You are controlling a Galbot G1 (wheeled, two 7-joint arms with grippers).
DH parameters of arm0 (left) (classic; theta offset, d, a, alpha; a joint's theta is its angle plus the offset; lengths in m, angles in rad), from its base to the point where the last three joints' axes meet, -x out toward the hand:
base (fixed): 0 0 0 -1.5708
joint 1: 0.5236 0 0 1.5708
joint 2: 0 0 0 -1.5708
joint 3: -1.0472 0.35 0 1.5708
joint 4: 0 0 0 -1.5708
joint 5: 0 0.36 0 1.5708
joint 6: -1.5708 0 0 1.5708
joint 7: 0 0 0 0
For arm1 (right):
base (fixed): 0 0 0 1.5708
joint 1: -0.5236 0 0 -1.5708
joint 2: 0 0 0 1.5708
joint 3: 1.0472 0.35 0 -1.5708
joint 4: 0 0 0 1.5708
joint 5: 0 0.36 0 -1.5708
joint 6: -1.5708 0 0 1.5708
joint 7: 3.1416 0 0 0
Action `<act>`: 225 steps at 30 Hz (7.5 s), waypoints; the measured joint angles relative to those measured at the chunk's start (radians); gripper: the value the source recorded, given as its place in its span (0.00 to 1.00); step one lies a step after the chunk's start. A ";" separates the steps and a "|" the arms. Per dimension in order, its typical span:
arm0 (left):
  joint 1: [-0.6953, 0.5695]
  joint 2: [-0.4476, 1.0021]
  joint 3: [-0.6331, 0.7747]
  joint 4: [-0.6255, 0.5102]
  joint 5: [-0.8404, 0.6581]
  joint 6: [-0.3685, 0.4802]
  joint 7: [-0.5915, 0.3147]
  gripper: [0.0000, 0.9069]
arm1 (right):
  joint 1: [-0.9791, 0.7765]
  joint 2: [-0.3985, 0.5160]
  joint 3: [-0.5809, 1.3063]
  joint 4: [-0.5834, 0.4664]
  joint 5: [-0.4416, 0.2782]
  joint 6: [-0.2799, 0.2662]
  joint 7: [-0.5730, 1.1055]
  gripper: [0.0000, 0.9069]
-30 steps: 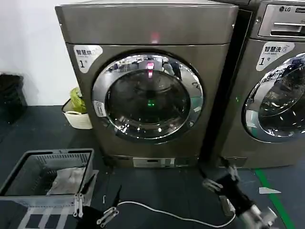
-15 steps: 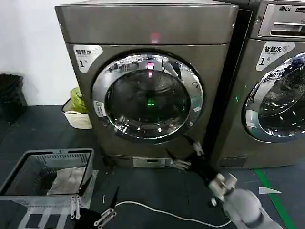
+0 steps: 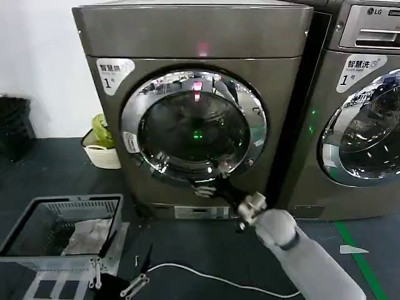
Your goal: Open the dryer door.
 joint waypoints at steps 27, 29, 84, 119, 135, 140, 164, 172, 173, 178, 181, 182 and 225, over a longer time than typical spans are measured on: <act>-0.008 -0.002 -0.010 0.010 -0.010 0.001 0.000 1.00 | 0.227 0.274 -0.098 -0.379 -0.039 0.019 -0.053 1.00; -0.009 -0.002 -0.010 0.010 -0.010 0.001 0.000 1.00 | 0.235 0.288 -0.096 -0.399 -0.049 0.024 -0.060 1.00; -0.045 0.027 -0.106 0.022 -0.172 0.080 0.018 1.00 | 0.339 0.329 -0.183 -0.555 0.179 0.215 -0.735 1.00; -0.184 0.125 -0.349 0.061 -0.403 0.262 0.073 1.00 | 0.146 -0.034 -0.152 -0.096 0.307 0.163 -1.182 1.00; -0.249 0.180 -0.247 0.061 -0.376 0.315 0.114 1.00 | 0.033 -0.172 0.018 0.023 0.333 0.166 -1.152 1.00; -0.285 0.201 -0.196 0.076 -0.363 0.332 0.122 1.00 | -0.021 -0.200 0.115 0.038 0.364 0.167 -1.121 1.00; -0.444 0.358 0.039 0.191 -0.376 0.321 0.123 1.00 | -0.827 -0.282 1.036 0.354 0.440 0.223 -1.096 1.00; -0.506 0.410 0.164 0.236 -0.382 0.304 0.129 1.00 | -1.106 -0.137 1.304 0.415 0.418 0.355 -0.878 1.00; -0.518 0.412 0.187 0.243 -0.382 0.303 0.129 1.00 | -1.131 -0.116 1.338 0.415 0.412 0.365 -0.853 1.00; -0.587 0.421 0.286 0.277 -0.403 0.300 0.130 1.00 | -1.225 -0.014 1.511 0.412 0.337 0.430 -0.658 1.00; -0.632 0.426 0.330 0.307 -0.419 0.298 0.132 1.00 | -1.258 0.050 1.611 0.396 0.274 0.440 -0.485 1.00; -0.647 0.429 0.345 0.317 -0.425 0.298 0.133 1.00 | -1.266 0.070 1.640 0.389 0.249 0.439 -0.431 1.00; -1.345 0.025 0.996 0.903 -0.392 0.327 0.084 1.00 | -1.217 0.352 2.412 0.096 -0.170 0.061 0.506 1.00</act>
